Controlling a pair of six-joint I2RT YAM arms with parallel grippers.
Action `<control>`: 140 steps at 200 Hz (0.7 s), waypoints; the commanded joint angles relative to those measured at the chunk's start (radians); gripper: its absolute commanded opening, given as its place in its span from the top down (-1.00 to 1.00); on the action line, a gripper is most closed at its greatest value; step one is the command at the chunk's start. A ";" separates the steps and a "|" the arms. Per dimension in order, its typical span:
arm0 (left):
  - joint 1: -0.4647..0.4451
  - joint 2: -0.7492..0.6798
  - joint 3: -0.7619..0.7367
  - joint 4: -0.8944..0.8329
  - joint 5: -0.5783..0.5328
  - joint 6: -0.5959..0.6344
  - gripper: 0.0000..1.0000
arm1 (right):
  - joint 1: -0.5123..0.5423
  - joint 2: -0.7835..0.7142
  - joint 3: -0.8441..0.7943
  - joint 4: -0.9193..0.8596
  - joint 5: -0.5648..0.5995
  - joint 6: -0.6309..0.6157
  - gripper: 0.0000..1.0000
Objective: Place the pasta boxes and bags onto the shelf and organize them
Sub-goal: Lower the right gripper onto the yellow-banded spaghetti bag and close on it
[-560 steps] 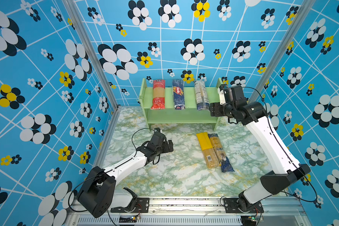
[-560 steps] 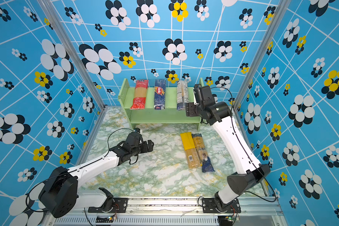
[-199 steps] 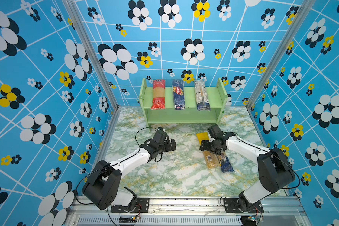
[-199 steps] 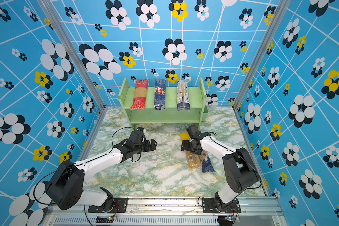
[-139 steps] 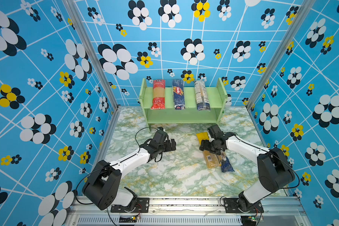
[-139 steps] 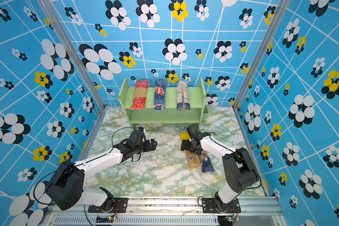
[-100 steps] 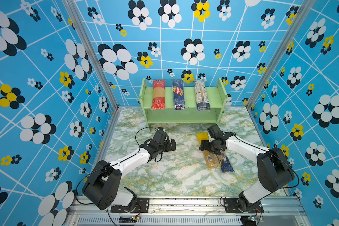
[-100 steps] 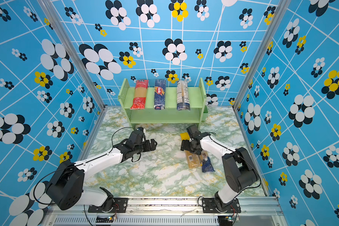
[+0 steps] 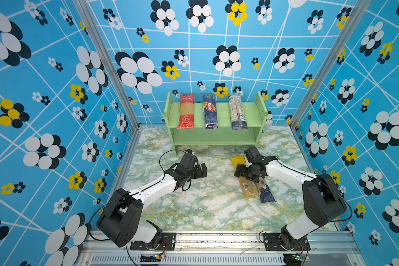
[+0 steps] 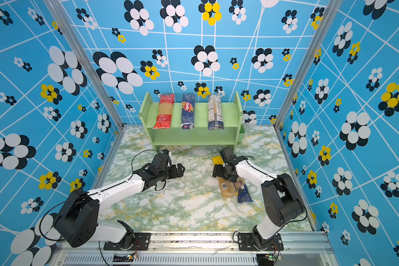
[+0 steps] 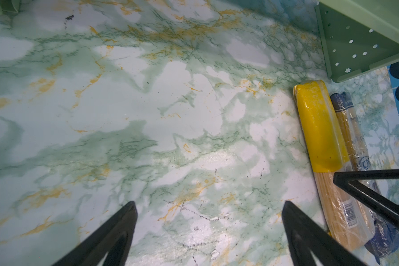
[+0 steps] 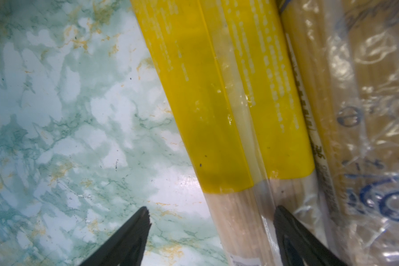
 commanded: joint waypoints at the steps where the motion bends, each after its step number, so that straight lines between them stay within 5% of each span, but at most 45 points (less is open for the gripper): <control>1: 0.002 -0.010 -0.006 0.012 -0.001 0.003 -0.99 | 0.000 -0.010 -0.018 -0.011 -0.014 -0.014 -0.74; 140: 0.002 0.000 0.001 0.014 0.001 0.004 -0.99 | 0.000 -0.064 0.007 -0.131 0.166 -0.035 -0.75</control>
